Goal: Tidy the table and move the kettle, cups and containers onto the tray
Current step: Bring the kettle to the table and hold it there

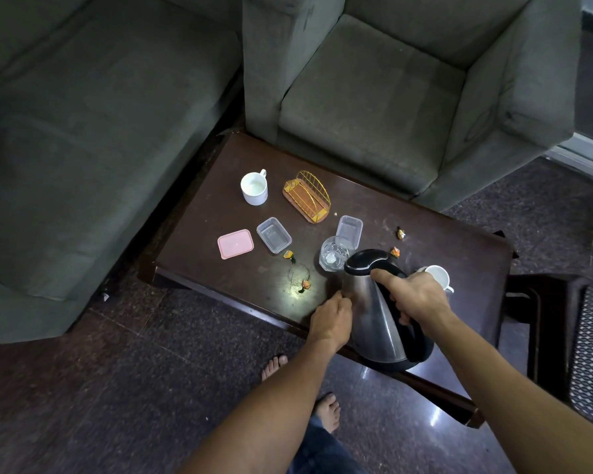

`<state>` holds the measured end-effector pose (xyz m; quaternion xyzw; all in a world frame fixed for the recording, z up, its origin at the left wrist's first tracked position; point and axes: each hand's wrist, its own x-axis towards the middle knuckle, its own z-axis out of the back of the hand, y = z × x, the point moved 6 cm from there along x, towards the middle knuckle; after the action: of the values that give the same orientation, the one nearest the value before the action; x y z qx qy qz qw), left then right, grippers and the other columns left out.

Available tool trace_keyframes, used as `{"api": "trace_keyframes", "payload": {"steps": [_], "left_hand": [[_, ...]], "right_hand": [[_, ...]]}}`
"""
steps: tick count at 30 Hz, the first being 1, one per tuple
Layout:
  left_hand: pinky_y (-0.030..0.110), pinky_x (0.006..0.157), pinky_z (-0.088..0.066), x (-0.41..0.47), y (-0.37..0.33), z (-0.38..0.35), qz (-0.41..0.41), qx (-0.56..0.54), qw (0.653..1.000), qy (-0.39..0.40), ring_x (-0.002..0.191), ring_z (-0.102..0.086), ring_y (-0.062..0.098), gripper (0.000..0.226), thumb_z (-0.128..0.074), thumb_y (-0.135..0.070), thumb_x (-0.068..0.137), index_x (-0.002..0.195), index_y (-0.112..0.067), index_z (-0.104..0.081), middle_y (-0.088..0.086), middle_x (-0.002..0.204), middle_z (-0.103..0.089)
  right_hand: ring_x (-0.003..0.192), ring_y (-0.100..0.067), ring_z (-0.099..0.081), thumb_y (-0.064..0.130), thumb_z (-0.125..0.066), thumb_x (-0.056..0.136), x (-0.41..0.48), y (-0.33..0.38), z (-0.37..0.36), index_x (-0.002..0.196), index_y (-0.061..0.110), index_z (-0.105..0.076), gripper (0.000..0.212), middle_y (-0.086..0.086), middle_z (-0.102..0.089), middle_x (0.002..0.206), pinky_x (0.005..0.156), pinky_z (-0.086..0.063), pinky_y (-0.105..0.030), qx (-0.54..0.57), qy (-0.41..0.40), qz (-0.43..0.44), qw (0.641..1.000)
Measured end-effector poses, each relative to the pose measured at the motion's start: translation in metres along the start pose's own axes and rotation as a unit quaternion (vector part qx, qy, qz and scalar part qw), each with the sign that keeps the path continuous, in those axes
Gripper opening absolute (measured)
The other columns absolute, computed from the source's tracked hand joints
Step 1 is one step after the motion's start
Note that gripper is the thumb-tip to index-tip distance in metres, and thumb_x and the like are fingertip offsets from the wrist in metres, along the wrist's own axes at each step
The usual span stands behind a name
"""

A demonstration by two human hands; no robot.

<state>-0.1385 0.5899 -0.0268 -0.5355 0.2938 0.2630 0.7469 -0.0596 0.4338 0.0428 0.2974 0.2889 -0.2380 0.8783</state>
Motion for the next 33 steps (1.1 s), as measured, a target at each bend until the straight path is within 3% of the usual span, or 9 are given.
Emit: {"api": "trace_keyframes", "payload": {"steps": [26,33], "left_hand": [[0.049,0.107,-0.042,-0.001,-0.0029,0.0017,-0.002,0.009,1.0,0.002,0.122,-0.056,0.041,0.037,-0.032,-0.025,0.102,0.123,-0.017,-0.062,0.018,0.129,-0.066],[0.049,0.106,-0.043,-0.002,-0.003,0.001,-0.004,0.001,1.0,0.003,0.12,-0.056,0.041,0.036,-0.033,-0.025,0.101,0.119,-0.017,-0.062,0.019,0.126,-0.067]], "right_hand": [[0.039,-0.026,-0.065,0.077,-0.067,0.058,-0.0022,0.0034,0.002,0.06,0.007,-0.068,0.07,-0.013,-0.067,0.048,0.059,-0.059,-0.04,-0.011,0.001,0.004,1.0],[0.038,-0.026,-0.065,0.079,-0.066,0.058,-0.0046,0.0054,0.0034,0.061,0.007,-0.068,0.072,-0.012,-0.068,0.048,0.051,-0.051,-0.033,-0.007,-0.001,0.007,1.0]]}}
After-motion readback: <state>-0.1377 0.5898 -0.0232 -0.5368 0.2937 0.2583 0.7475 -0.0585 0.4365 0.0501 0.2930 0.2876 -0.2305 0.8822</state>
